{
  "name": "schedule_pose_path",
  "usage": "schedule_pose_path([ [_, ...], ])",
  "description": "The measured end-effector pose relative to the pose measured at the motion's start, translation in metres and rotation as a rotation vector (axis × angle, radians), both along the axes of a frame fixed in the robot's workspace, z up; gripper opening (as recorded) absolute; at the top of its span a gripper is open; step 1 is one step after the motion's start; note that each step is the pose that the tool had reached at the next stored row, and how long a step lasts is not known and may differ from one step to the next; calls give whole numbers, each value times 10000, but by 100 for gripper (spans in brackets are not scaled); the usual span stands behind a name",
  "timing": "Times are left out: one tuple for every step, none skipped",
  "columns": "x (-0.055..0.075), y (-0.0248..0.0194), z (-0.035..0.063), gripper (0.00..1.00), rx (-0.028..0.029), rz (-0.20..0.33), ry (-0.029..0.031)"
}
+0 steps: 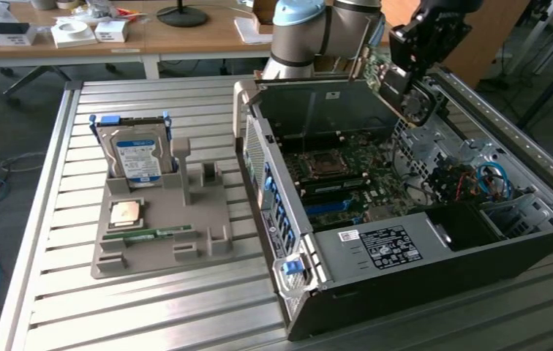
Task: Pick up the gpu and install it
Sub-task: 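Insert the gpu into the slot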
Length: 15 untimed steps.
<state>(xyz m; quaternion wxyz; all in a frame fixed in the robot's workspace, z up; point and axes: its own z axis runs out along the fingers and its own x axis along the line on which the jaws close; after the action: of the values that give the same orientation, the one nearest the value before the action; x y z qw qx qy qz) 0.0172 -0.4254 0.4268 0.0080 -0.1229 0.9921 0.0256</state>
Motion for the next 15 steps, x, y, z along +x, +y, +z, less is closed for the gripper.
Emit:
schedule_pose_path([
  [0,0,0,26,0,175,0],
  [0,0,-1,26,0,360,0],
  [0,0,-1,26,0,536,0],
  [0,0,-1,26,1,710,0],
  [0,0,-1,26,0,887,0],
  [0,0,-1,26,0,1060,1],
  [0,0,-1,26,0,1235,0],
  [0,0,-2,26,1,1408,0],
  [0,0,-2,26,0,1596,1],
  [0,0,-2,26,0,1767,1],
  [0,0,-2,26,1,1938,0],
  [0,0,-2,26,1,2106,0],
  [0,0,-2,26,0,2282,0],
  [0,0,-3,26,1,2465,0],
  [0,0,-2,26,0,2636,0],
])
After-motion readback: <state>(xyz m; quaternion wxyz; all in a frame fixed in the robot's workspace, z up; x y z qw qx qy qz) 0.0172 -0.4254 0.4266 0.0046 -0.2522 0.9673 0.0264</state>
